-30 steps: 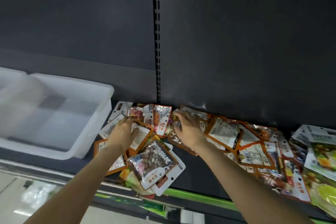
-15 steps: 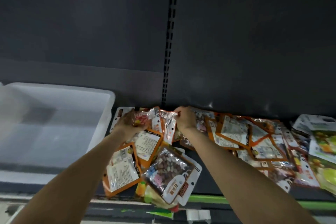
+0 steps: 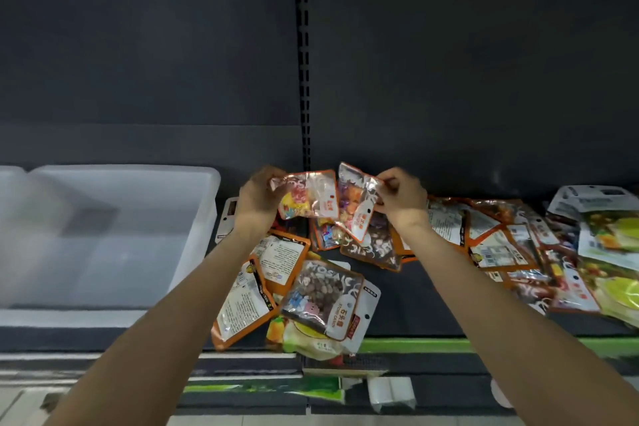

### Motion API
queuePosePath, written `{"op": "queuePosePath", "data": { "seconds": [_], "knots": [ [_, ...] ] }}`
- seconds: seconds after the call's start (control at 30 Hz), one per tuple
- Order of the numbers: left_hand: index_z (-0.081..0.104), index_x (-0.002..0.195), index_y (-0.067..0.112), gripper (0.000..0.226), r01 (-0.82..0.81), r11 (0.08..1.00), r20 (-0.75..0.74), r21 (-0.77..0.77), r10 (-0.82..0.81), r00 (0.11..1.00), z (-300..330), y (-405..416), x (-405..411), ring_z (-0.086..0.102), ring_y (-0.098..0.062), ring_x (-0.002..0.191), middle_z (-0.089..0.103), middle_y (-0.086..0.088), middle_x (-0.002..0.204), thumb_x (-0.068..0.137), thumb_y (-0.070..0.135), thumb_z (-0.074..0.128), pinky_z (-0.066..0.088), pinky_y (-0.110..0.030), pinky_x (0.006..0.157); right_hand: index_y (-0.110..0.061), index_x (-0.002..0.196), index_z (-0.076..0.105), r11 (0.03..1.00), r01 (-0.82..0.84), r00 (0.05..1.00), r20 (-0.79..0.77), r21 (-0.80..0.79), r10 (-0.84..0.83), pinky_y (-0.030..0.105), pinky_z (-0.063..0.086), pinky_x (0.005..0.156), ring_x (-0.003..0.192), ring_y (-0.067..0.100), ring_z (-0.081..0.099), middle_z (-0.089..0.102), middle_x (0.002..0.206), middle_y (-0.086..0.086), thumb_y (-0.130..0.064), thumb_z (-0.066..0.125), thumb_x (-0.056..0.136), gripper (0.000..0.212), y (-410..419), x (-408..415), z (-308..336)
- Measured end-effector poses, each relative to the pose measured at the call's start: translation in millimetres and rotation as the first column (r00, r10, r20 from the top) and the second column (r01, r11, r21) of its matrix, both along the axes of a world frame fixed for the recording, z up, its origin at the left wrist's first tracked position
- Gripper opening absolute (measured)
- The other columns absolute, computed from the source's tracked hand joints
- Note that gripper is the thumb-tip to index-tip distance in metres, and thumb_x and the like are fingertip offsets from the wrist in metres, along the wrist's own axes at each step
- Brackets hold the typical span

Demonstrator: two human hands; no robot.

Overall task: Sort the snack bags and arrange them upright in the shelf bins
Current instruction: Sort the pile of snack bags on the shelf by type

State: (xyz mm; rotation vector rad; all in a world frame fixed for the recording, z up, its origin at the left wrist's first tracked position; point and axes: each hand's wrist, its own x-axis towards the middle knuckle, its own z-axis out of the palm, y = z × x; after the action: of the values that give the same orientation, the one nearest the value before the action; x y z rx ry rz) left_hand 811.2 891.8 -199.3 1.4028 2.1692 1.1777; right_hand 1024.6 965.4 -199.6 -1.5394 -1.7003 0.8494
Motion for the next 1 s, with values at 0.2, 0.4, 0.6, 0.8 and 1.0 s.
{"op": "queuePosePath", "data": {
  "seconds": [0.2, 0.4, 0.6, 0.8, 1.0],
  "knots": [
    [0.062, 0.093, 0.016, 0.011, -0.035, 0.989, 0.187, 0.145, 0.007, 0.982, 28, 10, 51, 0.064, -0.018, 0.090, 0.067, 0.000, 0.093, 0.085, 0.015, 0.069, 0.049, -0.034, 0.080, -0.007, 0.097, 0.058, 0.985, 0.161, 0.982, -0.088, -0.060, -0.166, 0.012, 0.045, 0.050, 0.089, 0.024, 0.061, 0.057, 0.093, 0.007, 0.007, 0.054, 0.089, 0.017, 6, 74, 9],
    [0.068, 0.102, 0.009, 0.022, -0.040, 0.985, 0.369, -0.170, 0.101, 0.924, 10, 39, 127, 0.066, -0.023, 0.096, 0.070, -0.006, 0.100, 0.084, 0.022, 0.070, 0.053, -0.035, 0.085, -0.006, 0.110, 0.060, 0.967, 0.255, 0.962, 0.100, 0.004, -0.254, 0.041, 0.052, 0.089, 0.098, 0.034, 0.063, 0.065, 0.105, 0.018, 0.005, 0.060, 0.084, 0.028, 15, 146, 1],
    [0.053, 0.127, 0.003, 0.036, 0.215, 0.964, 0.382, -0.155, -0.143, 0.913, 2, 44, 183, 0.055, -0.019, 0.111, 0.058, -0.008, 0.122, 0.092, 0.009, 0.058, 0.042, -0.007, 0.068, -0.006, 0.124, 0.055, 0.997, 0.071, 0.944, 0.321, 0.018, -0.073, 0.035, 0.043, 0.092, 0.114, 0.036, 0.053, 0.048, 0.130, 0.020, -0.004, 0.061, 0.087, 0.037, 8, 169, 9],
    [0.054, 0.122, 0.004, 0.029, 0.064, 0.955, 0.028, -0.290, -0.058, 0.998, -7, 4, 147, 0.051, -0.019, 0.069, 0.061, -0.013, 0.091, 0.095, 0.014, 0.051, 0.035, -0.019, 0.054, -0.013, 0.125, 0.054, 0.977, -0.212, 0.923, 0.322, -0.028, 0.210, 0.026, 0.044, 0.071, 0.089, 0.027, 0.064, 0.064, 0.107, 0.012, -0.007, 0.054, 0.092, 0.034, -9, 123, 5],
    [0.051, 0.129, 0.008, 0.035, -0.096, 0.940, -0.166, -0.328, 0.042, 0.985, -27, -60, 69, 0.048, -0.031, 0.119, 0.050, -0.014, 0.131, 0.094, 0.013, 0.052, 0.038, -0.037, 0.098, -0.015, 0.132, 0.051, 0.902, -0.426, 0.840, 0.338, -0.077, 0.425, 0.028, 0.045, 0.087, 0.109, 0.023, 0.059, 0.061, 0.122, 0.009, -0.014, 0.053, 0.093, 0.039, -40, 49, -9]
  ]
}}
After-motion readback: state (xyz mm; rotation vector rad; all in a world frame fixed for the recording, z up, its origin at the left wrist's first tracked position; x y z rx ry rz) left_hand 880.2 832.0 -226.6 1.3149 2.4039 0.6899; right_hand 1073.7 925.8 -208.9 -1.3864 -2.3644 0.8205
